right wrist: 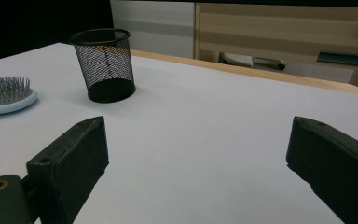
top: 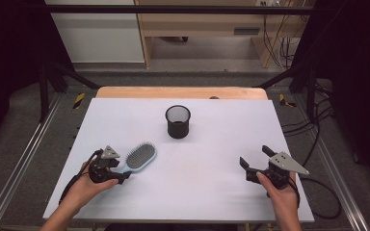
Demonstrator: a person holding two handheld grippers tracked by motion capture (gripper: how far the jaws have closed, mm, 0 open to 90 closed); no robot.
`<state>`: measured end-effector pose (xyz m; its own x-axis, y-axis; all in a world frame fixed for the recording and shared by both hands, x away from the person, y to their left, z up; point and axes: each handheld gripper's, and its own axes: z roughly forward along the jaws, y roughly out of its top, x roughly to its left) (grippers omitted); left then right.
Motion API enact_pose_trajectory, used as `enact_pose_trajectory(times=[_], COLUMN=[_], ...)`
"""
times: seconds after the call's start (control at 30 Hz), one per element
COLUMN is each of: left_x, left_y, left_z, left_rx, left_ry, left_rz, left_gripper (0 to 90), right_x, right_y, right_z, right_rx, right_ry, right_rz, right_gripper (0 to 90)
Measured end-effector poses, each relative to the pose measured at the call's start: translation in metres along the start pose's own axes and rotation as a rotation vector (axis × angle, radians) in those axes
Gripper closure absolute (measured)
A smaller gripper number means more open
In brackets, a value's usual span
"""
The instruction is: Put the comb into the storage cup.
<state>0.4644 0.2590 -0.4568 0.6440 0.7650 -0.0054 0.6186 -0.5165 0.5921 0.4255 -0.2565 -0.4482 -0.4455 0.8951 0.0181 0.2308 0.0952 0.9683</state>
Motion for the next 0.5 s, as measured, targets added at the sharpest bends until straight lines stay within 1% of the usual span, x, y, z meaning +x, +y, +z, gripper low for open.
enact_pose_trajectory(times=[0.03, 0.07, 0.13, 0.3, 0.37, 0.4, 0.47, 0.5], left_x=[0.0003, 0.0006, 0.0011, -0.0006, -0.0015, -0.0016, -0.0014, -0.0010], left_y=[-0.0004, -0.0006, -0.0009, 0.0001, 0.0011, 0.0016, 0.0024, 0.0026], left_z=[0.0007, 0.0010, 0.0015, 0.0022, 0.0026, 0.0029, 0.0040, 0.0047], left_rx=[0.007, 0.013, 0.026, 0.022, 0.023, 0.028, 0.030, 0.037], left_ry=[-0.004, -0.008, -0.021, -0.031, -0.031, -0.030, -0.019, -0.020], left_rz=[0.003, 0.004, 0.001, 0.010, 0.012, 0.015, 0.015, 0.015], left_gripper=[39.4, 39.4, 44.8, 49.3, 52.0, 52.0, 54.4, 55.1], right_x=[0.0002, 0.0002, 0.0012, 0.0029, 0.0026, 0.0026, 0.0019, 0.0017], right_y=[0.0002, 0.0002, 0.0007, 0.0006, -0.0002, -0.0002, -0.0010, -0.0011], right_z=[0.0002, 0.0002, 0.0012, 0.0023, 0.0025, 0.0025, 0.0015, 0.0010], right_rx=[0.002, 0.002, 0.004, 0.011, 0.014, 0.014, 0.014, 0.014], right_ry=[0.001, 0.001, 0.000, 0.002, 0.003, 0.003, 0.005, 0.005], right_rz=[0.000, 0.000, -0.002, -0.003, -0.006, -0.006, -0.004, -0.003], right_gripper=[5.7, 5.7, 5.9, 5.9, 6.0, 6.0, 6.0, 6.1])
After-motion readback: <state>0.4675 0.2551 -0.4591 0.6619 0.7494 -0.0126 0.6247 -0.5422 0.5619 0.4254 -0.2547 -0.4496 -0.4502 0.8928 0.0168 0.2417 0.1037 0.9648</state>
